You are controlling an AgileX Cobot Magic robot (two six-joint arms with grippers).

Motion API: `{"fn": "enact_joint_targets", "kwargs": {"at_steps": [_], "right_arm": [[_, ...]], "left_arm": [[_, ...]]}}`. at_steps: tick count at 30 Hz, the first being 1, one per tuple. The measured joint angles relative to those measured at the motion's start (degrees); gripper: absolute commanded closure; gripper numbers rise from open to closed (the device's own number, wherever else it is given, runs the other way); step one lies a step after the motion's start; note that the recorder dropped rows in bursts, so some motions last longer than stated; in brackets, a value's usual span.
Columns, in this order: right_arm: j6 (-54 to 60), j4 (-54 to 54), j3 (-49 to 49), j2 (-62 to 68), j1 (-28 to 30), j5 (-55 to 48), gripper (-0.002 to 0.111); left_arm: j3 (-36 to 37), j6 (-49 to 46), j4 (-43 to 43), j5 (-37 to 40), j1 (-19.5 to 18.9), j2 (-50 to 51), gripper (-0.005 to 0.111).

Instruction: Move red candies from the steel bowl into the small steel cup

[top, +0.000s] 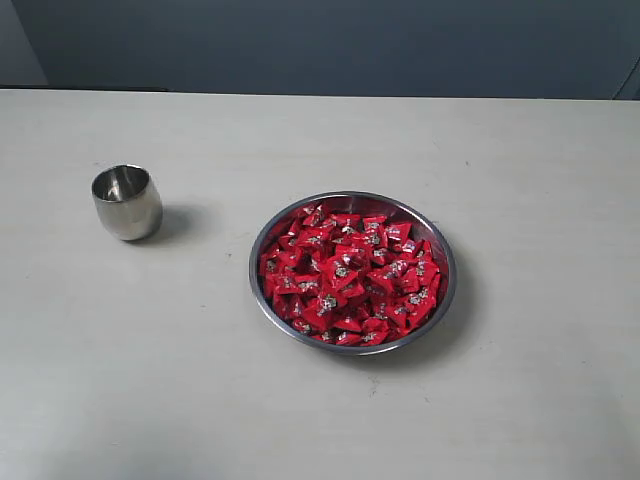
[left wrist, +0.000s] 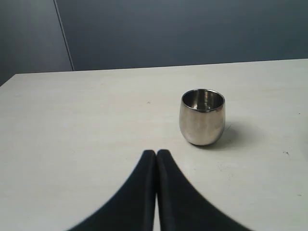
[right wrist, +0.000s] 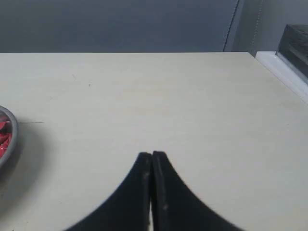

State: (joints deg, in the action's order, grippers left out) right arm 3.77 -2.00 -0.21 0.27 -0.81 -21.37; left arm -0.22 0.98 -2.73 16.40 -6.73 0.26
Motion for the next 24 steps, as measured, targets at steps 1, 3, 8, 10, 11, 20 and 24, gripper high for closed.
{"fn": "enact_joint_targets", "kwargs": {"at_steps": [1,3,8,10,11,20,24], "right_arm": [[0.0,0.0,0.0,0.0,0.0,0.0,0.109],[0.0,0.0,0.0,0.0,0.0,0.0,0.109],[0.0,0.0,0.0,0.0,0.0,0.0,0.109],[0.0,0.0,0.0,0.0,0.0,0.0,0.109],[0.0,0.0,0.0,0.0,0.0,0.0,0.109],[0.0,-5.58,0.11,0.0,0.0,11.23,0.109],[0.0,-10.65,0.11,0.0,0.0,24.44,0.109]], "left_arm": [[0.0,0.0,0.0,0.0,0.0,0.0,0.106],[0.0,0.0,0.0,0.0,0.0,0.0,0.106],[0.0,0.0,0.0,0.0,0.0,0.0,0.106],[0.0,0.0,0.0,0.0,0.0,0.0,0.106],[0.0,0.0,0.0,0.0,0.0,0.0,0.106],[0.0,0.0,0.0,0.0,0.0,0.0,0.106],[0.0,0.0,0.0,0.0,0.0,0.0,0.106]]}}
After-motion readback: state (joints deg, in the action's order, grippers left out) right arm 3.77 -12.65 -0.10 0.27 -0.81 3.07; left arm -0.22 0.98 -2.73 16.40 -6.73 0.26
